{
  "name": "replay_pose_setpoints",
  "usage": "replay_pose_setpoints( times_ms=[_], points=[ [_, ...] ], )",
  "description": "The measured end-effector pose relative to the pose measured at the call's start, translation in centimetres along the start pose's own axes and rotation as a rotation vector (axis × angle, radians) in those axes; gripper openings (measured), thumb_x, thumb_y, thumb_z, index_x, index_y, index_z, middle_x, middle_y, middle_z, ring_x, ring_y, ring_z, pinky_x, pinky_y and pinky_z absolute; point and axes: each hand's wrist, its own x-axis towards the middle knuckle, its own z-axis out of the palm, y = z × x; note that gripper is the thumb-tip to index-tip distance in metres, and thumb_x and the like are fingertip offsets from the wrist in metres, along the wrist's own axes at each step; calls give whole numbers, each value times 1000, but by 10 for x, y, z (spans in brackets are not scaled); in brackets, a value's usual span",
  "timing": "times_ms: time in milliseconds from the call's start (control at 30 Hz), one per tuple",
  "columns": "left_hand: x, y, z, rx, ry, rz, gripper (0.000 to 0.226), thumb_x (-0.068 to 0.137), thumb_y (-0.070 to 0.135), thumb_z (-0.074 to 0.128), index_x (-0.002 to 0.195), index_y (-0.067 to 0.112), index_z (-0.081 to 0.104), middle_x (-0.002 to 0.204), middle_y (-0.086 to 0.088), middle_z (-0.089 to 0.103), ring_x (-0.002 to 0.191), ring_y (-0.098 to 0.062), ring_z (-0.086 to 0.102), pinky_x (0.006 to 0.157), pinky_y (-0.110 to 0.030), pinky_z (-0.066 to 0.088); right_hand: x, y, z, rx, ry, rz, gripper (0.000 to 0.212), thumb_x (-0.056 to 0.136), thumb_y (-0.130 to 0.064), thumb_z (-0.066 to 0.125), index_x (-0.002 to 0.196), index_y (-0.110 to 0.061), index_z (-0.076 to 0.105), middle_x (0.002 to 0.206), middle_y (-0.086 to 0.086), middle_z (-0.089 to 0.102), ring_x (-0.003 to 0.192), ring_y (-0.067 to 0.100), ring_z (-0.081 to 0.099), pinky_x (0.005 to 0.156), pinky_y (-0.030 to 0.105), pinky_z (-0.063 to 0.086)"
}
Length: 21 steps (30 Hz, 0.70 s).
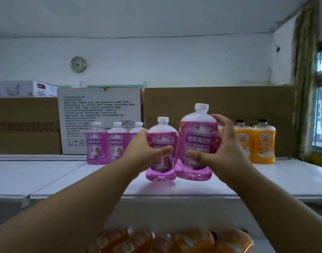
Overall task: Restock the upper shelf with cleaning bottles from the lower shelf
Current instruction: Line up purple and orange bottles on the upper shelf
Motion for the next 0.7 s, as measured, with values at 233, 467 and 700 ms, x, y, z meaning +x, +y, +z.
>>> replay_pose_setpoints(
  times_ms=[233, 467, 700],
  points=[
    [47, -33, 4, 127, -60, 30, 66, 62, 43, 92, 113, 23, 55, 104, 1, 70, 95, -18, 69, 84, -46, 60, 26, 45, 8, -198, 64, 131, 93, 52, -36, 88, 122, -54, 28, 118, -12, 55, 100, 10, 66, 77, 30, 60],
    [46, -33, -13, 664, -41, 606, 108, 66, 48, 88, 149, 50, 19, 135, 0, 43, 109, -18, 53, 92, -39, 54, 30, 55, 19, -462, 20, 139, 94, 60, -38, 88, 125, -55, 22, 115, -14, 55, 91, 2, 64, 67, 15, 54],
    [86, -34, -9, 914, -4, 670, 95, 66, 64, 80, 145, 35, 35, 127, -2, 52, 115, -23, 41, 95, -36, 34, 38, 47, 23, -883, -70, 49, 107, 72, -44, 83, 139, -64, 1, 143, -1, 33, 114, 13, 48, 90, 35, 54]
  ],
)
